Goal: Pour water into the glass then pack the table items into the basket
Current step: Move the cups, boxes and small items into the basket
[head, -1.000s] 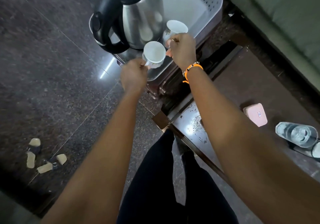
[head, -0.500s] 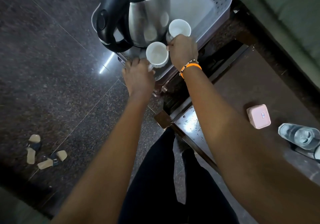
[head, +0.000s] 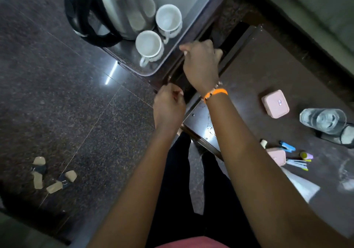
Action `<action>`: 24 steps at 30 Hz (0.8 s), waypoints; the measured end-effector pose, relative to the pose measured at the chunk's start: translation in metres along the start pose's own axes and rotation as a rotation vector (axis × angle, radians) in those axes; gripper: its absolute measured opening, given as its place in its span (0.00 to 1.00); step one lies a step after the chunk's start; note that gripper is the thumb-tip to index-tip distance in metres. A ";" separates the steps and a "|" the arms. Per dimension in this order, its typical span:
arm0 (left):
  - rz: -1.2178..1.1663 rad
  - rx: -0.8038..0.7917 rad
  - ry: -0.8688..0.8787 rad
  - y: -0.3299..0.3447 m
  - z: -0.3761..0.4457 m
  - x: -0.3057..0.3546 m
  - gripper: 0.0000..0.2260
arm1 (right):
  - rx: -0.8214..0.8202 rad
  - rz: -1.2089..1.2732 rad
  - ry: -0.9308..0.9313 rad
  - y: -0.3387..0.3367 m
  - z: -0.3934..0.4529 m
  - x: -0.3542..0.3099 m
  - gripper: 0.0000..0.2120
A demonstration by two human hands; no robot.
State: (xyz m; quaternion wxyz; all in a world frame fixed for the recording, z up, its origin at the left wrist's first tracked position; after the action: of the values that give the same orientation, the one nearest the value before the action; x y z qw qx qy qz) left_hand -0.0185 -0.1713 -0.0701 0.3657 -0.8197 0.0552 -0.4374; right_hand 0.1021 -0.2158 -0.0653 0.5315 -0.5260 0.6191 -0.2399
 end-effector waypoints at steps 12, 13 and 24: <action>-0.360 -0.682 -0.727 0.153 -0.091 -0.017 0.06 | 0.182 0.542 0.943 -0.005 -0.102 0.275 0.14; -0.369 -0.676 -0.746 0.162 -0.095 -0.019 0.06 | 0.202 0.567 1.000 -0.003 -0.100 0.290 0.13; -0.323 -0.439 -0.706 0.241 -0.090 -0.028 0.16 | 0.209 1.349 1.285 0.021 -0.087 0.347 0.11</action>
State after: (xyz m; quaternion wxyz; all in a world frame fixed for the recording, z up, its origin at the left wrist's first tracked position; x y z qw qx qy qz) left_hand -0.0486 -0.3841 -0.2139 0.1062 -0.9752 -0.1102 -0.1600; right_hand 0.0557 -0.5464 -0.1966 0.1587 0.2281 0.9436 -0.1799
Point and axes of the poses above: each hand's wrist, its own z-axis towards the middle knuckle, its own y-axis out of the palm, x = y × z, the point moved 3 cm from there along z, towards the middle knuckle, and after that the axes turned 7 degrees about y, right-handed, at the moved point
